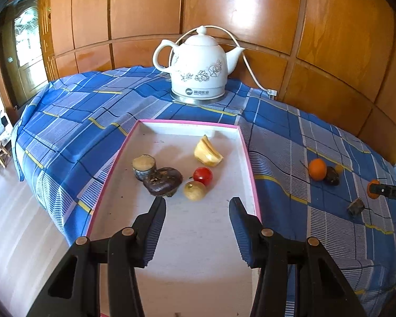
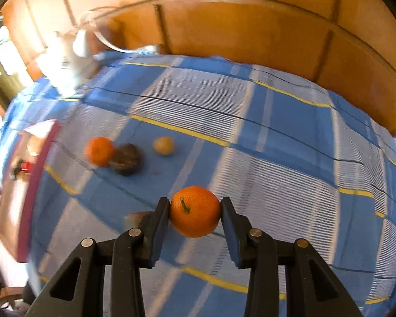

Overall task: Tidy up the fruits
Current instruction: 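Carry the orange into the tray with the right tool and open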

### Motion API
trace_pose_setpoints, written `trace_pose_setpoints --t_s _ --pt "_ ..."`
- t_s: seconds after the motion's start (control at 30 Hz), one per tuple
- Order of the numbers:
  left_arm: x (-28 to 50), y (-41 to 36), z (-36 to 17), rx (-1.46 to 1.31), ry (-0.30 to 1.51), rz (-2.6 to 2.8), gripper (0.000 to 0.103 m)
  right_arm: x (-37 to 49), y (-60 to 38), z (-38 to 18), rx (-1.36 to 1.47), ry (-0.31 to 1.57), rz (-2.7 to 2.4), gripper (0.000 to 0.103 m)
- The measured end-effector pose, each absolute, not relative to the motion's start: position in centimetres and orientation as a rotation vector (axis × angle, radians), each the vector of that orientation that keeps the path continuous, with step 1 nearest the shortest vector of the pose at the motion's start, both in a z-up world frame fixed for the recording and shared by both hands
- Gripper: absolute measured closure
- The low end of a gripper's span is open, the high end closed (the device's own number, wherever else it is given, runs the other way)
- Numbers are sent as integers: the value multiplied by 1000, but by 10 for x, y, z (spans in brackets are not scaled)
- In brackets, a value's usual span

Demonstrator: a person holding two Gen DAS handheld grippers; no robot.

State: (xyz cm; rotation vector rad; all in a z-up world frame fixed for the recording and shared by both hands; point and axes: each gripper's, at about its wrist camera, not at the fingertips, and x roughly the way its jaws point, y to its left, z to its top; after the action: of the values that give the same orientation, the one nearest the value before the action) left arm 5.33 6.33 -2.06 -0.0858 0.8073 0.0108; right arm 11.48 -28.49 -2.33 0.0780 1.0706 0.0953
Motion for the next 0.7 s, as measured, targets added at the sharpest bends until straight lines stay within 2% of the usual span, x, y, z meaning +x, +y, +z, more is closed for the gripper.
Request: trace_pose_setpoints --t_s 0.47,0.7 --pt "46 99 -23 -145 798 73 52 116 -104 -13 110 1081 550 63" --pt "39 120 -32 -172 810 120 52 133 -34 -21 54 1108 615 63"
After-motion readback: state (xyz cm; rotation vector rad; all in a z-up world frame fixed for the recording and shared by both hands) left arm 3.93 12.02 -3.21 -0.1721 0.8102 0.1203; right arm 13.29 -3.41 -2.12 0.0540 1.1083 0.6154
